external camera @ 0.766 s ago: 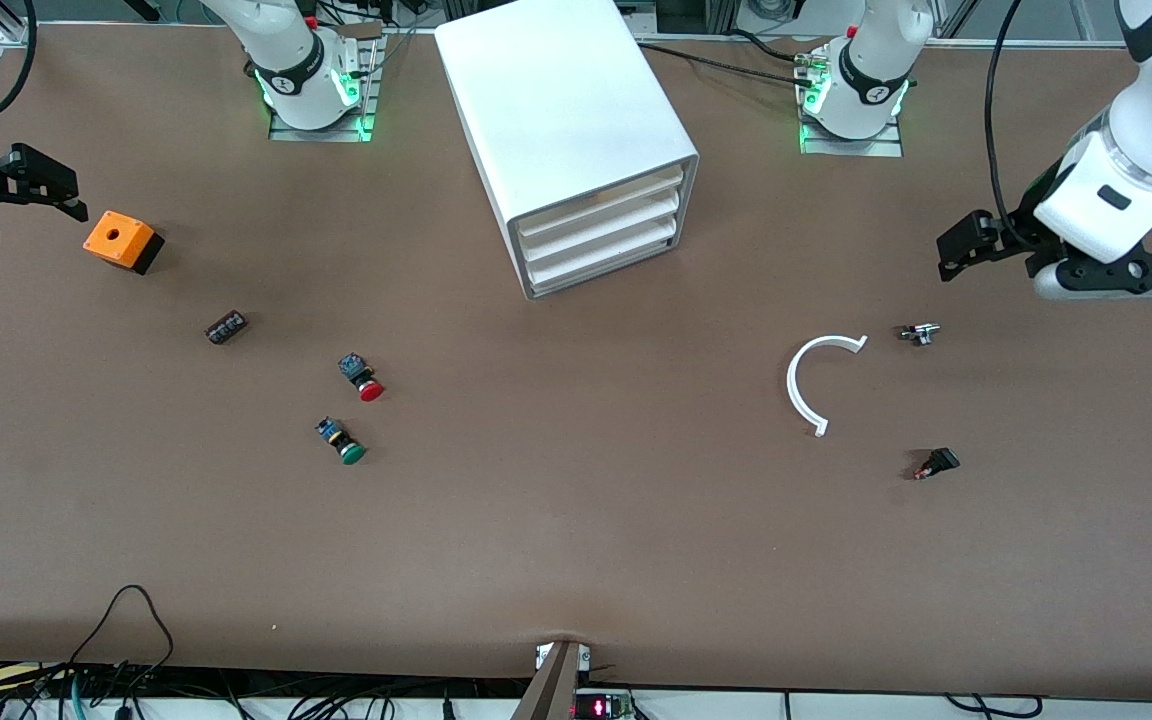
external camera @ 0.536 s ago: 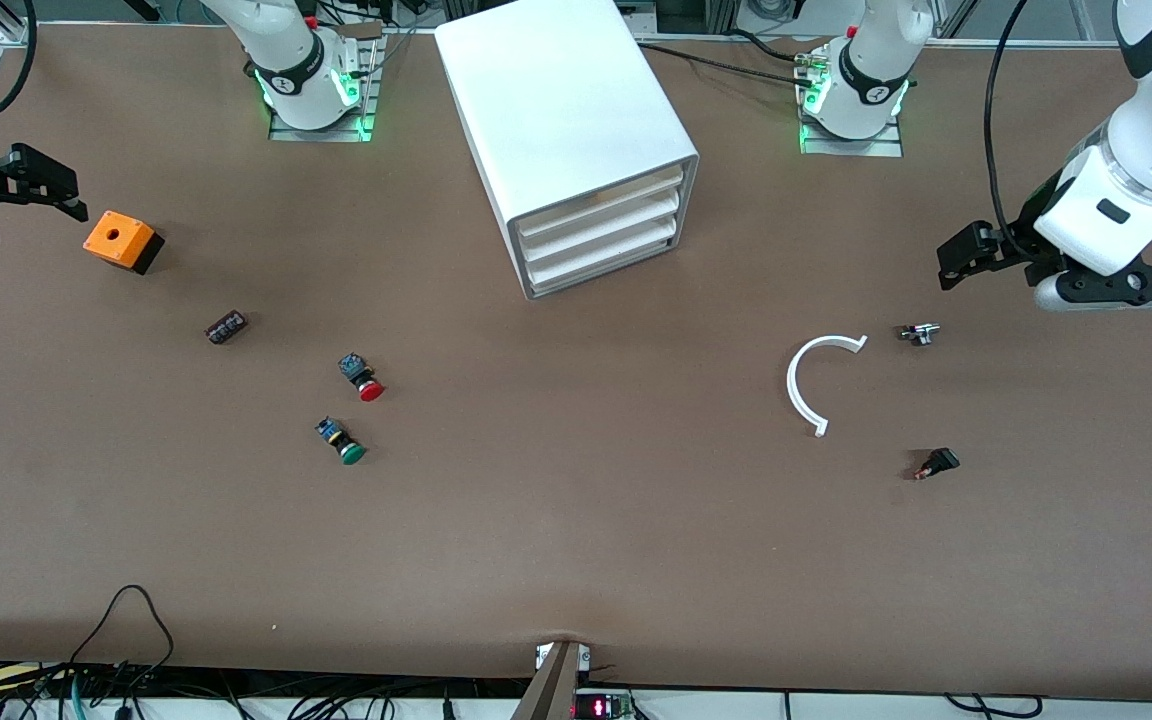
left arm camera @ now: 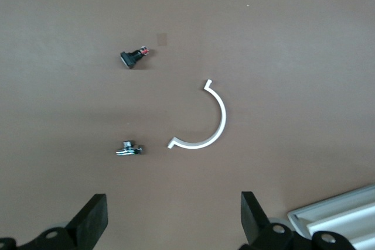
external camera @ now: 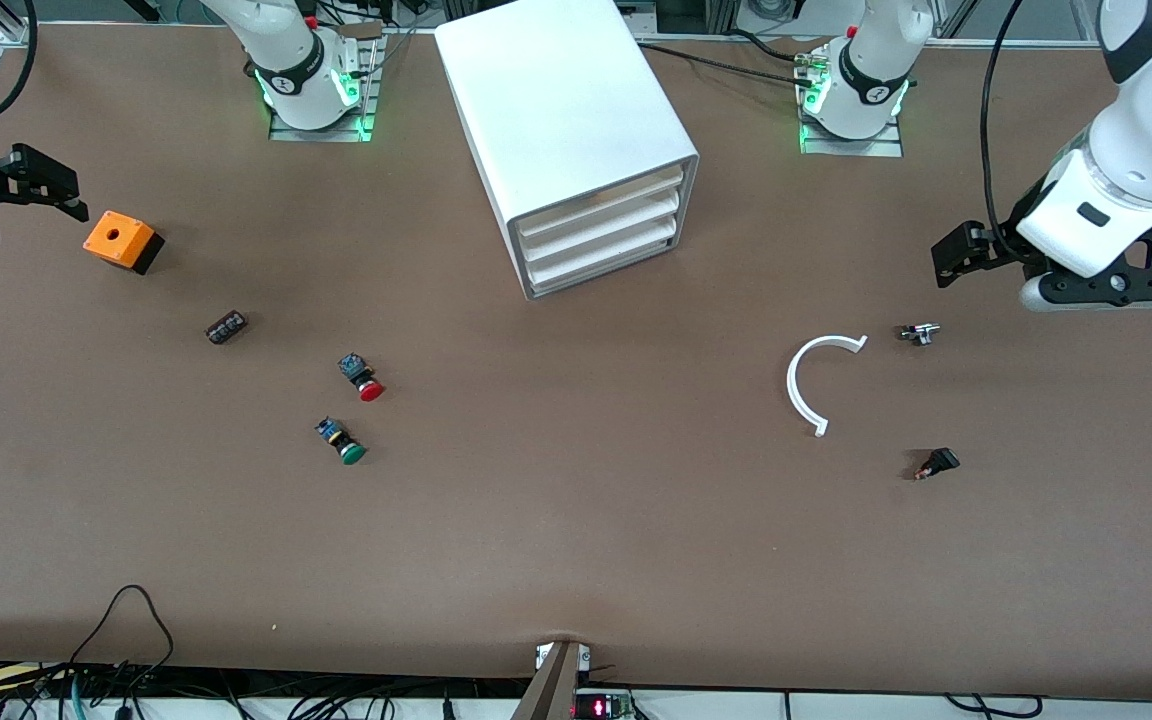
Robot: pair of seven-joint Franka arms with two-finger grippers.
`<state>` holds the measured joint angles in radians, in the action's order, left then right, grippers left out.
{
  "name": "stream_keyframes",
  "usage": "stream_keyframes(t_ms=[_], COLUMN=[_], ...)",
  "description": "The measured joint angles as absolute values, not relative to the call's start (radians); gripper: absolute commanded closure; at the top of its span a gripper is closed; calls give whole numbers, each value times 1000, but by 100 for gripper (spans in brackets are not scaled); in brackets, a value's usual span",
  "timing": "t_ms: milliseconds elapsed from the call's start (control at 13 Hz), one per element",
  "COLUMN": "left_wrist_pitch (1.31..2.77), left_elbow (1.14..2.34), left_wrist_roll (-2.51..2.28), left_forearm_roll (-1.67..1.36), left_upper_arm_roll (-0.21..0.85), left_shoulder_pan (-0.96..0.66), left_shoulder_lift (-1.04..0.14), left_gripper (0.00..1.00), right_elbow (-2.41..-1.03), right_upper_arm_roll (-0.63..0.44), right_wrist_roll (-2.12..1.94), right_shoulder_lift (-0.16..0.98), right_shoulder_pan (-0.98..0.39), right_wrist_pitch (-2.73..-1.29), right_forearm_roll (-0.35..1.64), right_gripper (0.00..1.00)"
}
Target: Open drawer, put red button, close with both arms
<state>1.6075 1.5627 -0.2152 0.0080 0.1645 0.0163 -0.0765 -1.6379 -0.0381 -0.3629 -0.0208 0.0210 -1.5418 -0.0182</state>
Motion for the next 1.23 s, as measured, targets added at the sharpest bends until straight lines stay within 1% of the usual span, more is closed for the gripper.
stream_keyframes(t_ms=[230,613,920,1073,1226], left_wrist_pitch=[1607,1604,1601,1598,1589], left_elbow=[1563,1562,1563,1565,1570], left_wrist_roll=[-215,-254,-272,-273,-272], left_forearm_roll=[0,-4,-11,-73,-198], left_upper_arm_roll=[166,186,217,229,235], left_shoulder_pan=[24,18,14,12,11], left_shoulder_lift=[-76,-76,-85,-106,-169], left_gripper=[0,0,0,0,0], right_elbow=[-1646,-1648,-1650,-1650,-1651], right_upper_arm_roll=[-37,-34,-33,-32,-31], right_wrist_roll=[-363,-363,-366,-366,-366], right_shoulder_lift=[-5,73,113,157,212], right_shoulder_pan=[12,-50,-95,-129,-165], right_wrist_pitch=[-1542,-1544,-1547,-1597,-1702], right_forearm_roll=[-18,-18,-11,-2,-1], right_gripper=[0,0,0,0,0])
